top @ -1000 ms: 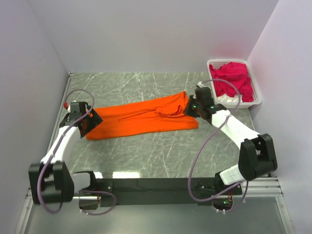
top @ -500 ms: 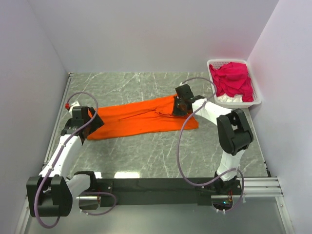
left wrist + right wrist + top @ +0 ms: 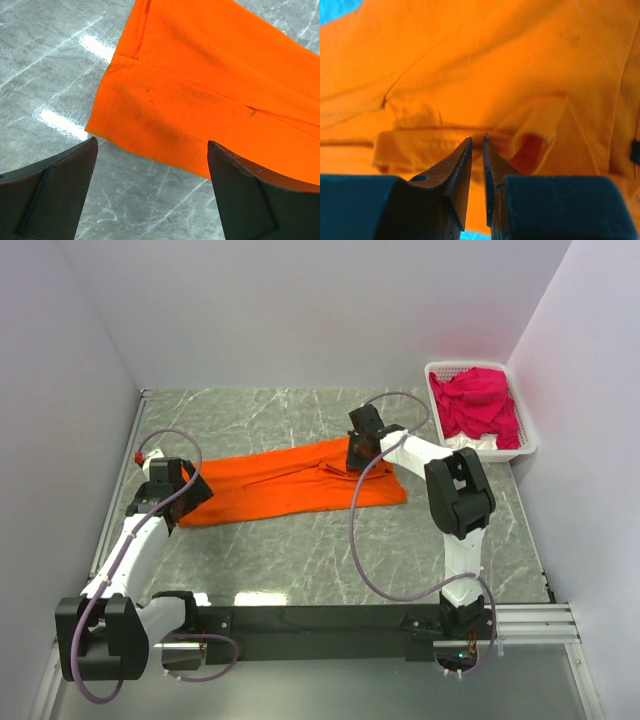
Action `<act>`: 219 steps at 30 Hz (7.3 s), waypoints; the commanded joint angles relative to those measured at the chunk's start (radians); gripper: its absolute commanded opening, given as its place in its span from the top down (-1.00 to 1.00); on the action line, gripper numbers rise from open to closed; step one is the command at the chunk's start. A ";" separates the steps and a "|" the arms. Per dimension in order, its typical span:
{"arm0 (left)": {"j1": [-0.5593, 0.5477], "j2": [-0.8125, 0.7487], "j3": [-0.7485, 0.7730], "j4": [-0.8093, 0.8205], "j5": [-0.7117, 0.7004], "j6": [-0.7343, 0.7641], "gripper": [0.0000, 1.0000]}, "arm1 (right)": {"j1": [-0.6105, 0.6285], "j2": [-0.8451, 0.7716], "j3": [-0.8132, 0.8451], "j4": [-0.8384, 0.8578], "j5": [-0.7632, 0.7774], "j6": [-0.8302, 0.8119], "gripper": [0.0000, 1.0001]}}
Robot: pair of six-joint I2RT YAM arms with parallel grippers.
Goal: Fold and stack the t-shirts
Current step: Fold the tshirt
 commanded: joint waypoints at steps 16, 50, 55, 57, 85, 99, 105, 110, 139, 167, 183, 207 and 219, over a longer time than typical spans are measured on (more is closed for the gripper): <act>-0.034 0.001 0.013 0.030 -0.002 0.026 -0.93 | -0.063 -0.084 0.110 -0.114 0.187 -0.037 0.18; -0.074 0.025 0.016 0.014 -0.022 0.026 -0.93 | -0.173 -0.017 0.093 -0.047 0.018 0.215 0.89; -0.076 0.030 0.013 0.013 -0.019 0.025 -0.93 | -0.188 0.029 0.160 -0.085 0.004 0.238 0.88; -0.076 0.032 0.015 0.014 -0.017 0.025 -0.93 | -0.190 0.043 0.163 -0.075 -0.012 0.256 0.85; -0.080 0.030 0.016 0.013 -0.019 0.022 -0.93 | 0.058 -0.132 -0.111 0.062 0.012 -0.113 0.52; -0.083 0.030 0.016 0.010 -0.022 0.022 -0.93 | 0.063 0.005 0.008 0.056 0.050 -0.138 0.81; -0.083 0.030 0.016 0.008 -0.024 0.022 -0.93 | 0.063 0.038 0.071 0.031 0.058 -0.139 0.82; -0.083 0.030 0.016 0.010 -0.024 0.020 -0.93 | 0.065 0.075 0.151 0.019 0.066 -0.139 0.80; 0.091 0.406 0.133 -0.012 0.055 -0.127 -0.33 | -0.233 -0.339 -0.514 0.243 -0.148 0.155 0.46; 0.113 -0.169 -0.030 -0.018 0.072 -0.023 -0.93 | 0.018 -0.338 -0.383 0.013 0.063 0.244 0.14; 0.110 -0.142 -0.043 0.016 0.107 -0.018 -0.92 | -0.159 0.041 0.072 -0.299 0.079 0.026 0.13; -0.106 0.355 0.177 -0.013 0.072 -0.057 -0.22 | -0.049 -0.130 0.035 -0.027 -0.045 -0.024 0.15; -0.197 0.439 0.185 -0.052 0.009 -0.141 0.07 | -0.047 -0.064 0.018 -0.023 -0.006 -0.041 0.16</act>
